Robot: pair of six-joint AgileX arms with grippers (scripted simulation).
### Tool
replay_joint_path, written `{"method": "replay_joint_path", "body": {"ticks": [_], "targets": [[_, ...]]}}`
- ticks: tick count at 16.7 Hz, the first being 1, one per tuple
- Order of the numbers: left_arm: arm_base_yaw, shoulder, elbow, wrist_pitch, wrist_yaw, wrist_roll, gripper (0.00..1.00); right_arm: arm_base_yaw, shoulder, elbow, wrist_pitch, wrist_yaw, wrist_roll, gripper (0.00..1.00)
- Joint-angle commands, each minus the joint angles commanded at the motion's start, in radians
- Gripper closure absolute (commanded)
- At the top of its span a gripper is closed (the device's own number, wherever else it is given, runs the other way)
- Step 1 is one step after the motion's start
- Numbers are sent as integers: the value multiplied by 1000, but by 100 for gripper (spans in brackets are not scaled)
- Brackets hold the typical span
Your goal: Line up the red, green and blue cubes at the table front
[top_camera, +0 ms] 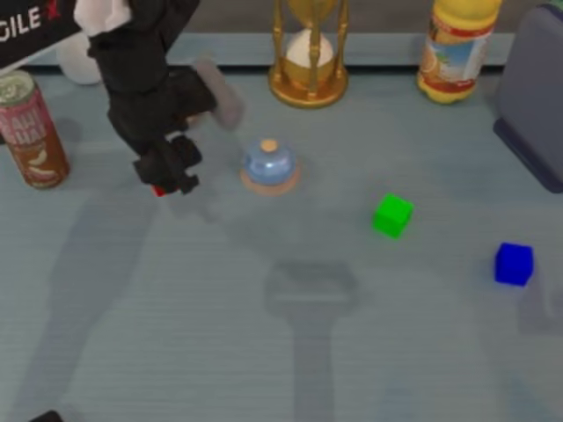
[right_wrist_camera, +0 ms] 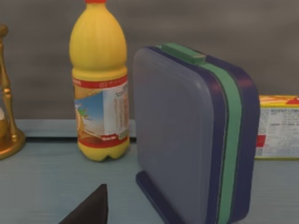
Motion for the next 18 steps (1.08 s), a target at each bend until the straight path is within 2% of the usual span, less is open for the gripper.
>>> {"method": "replay_joint_path", "body": {"ticks": [5, 9, 15, 18], "targets": [[-212, -251, -371, 77, 3, 69, 100, 0, 0, 0, 0, 0, 0, 0], [-331, -393, -536, 123, 3, 108, 100, 0, 0, 0, 0, 0, 0, 0], [-344, -407, -556, 130, 3, 113, 100, 0, 0, 0, 0, 0, 0, 0], [-346, -384, -598, 197, 2, 113, 100, 0, 0, 0, 0, 0, 0, 0]]}}
